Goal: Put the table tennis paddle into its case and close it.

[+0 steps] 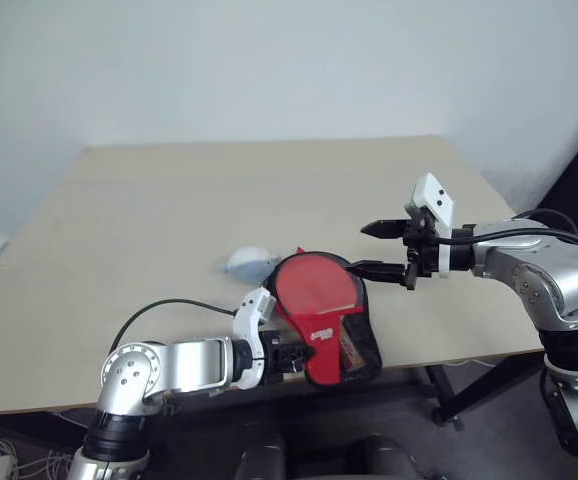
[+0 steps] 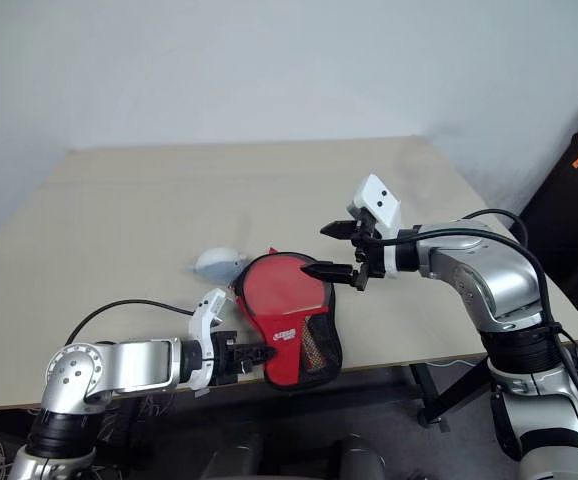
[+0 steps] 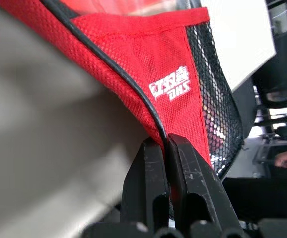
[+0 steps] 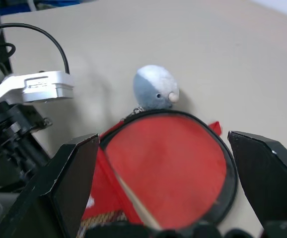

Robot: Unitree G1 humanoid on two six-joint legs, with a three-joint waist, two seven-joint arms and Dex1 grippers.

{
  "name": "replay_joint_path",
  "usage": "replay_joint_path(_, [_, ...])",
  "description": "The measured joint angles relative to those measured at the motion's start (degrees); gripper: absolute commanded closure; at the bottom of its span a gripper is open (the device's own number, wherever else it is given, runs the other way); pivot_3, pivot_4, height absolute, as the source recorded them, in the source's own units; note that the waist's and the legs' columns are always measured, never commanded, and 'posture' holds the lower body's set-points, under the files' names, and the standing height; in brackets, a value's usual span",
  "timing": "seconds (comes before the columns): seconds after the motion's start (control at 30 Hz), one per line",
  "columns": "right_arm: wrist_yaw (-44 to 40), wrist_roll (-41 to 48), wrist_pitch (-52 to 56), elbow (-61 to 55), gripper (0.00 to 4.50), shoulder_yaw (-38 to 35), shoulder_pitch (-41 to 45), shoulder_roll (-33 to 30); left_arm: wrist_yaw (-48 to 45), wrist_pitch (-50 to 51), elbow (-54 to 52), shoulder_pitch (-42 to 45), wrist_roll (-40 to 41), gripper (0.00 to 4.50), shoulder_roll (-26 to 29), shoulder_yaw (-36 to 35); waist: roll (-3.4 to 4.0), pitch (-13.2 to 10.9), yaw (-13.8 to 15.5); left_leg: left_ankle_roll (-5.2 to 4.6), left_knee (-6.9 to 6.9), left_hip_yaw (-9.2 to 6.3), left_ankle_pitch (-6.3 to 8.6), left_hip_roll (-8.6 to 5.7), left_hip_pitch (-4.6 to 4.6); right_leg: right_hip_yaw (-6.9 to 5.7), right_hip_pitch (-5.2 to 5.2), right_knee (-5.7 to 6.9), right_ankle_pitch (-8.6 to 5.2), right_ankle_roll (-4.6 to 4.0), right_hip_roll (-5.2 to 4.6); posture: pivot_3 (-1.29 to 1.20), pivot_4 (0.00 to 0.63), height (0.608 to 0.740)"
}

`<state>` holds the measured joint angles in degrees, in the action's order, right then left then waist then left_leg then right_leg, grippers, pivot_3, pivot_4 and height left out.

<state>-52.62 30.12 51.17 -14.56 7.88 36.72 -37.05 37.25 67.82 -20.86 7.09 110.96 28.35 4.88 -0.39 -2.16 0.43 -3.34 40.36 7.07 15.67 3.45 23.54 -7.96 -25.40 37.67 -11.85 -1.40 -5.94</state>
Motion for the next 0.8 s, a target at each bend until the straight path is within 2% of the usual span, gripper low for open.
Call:
replay_joint_path(0.23, [-0.04, 0.51, 0.78, -0.03, 0.0, 0.26, 0.0, 0.33, -6.02, -8.64, -7.04, -3.96, 0.31, 4.48, 9.73, 7.16, 0.04, -0.03, 0.13, 0.0, -0.02, 0.05, 0.0, 0.01, -0.01, -0.04, -0.02, -0.01, -0.01, 0.0, 0.06, 0.0, 0.0, 0.706])
replay_joint_path(0.4, [-0.1, 0.69, 0.83, 0.02, 0.0, 0.59, 0.04, 0.76, -9.77, -11.52, -7.95, -4.62, 0.31, 4.48, 14.68, 9.57, 0.09, -0.06, 0.14, 0.0, -0.06, 0.08, 0.01, 0.01, -0.01, -0.02, -0.05, -0.02, -0.04, -0.03, 0.06, 0.0, 0.0, 0.706])
replay_joint_path(0.57, [-0.15, 0.68, 0.82, 0.15, 0.0, 0.75, 0.24, 0.87, -12.19, -12.29, -7.92, -4.05, 0.31, 4.48, 16.96, 11.45, 0.17, -0.12, 0.15, -0.01, -0.07, 0.08, 0.01, 0.01, -0.01, -0.03, -0.06, -0.03, -0.04, -0.04, 0.06, 0.0, 0.0, 0.706])
replay_joint_path(0.67, [-0.15, 0.66, 0.8, 0.33, 0.0, 0.88, 0.28, 1.08, -13.45, -12.19, -7.58, -3.56, 0.34, 3.86, 17.74, 11.95, 0.21, -0.15, 0.14, 0.0, -0.09, 0.09, 0.01, 0.01, -0.01, -0.02, -0.08, -0.03, -0.04, -0.03, 0.07, 0.0, 0.0, 0.706])
replay_joint_path(0.8, [-0.19, 0.66, 0.79, 0.4, 0.0, 1.44, 0.29, 1.23, -17.15, -11.4, -6.94, -3.44, 0.53, 2.53, 20.68, 11.66, 0.23, -0.2, 0.13, 0.0, -0.12, 0.1, 0.0, 0.03, -0.01, -0.03, -0.1, -0.03, -0.04, -0.03, 0.09, 0.0, 0.0, 0.706])
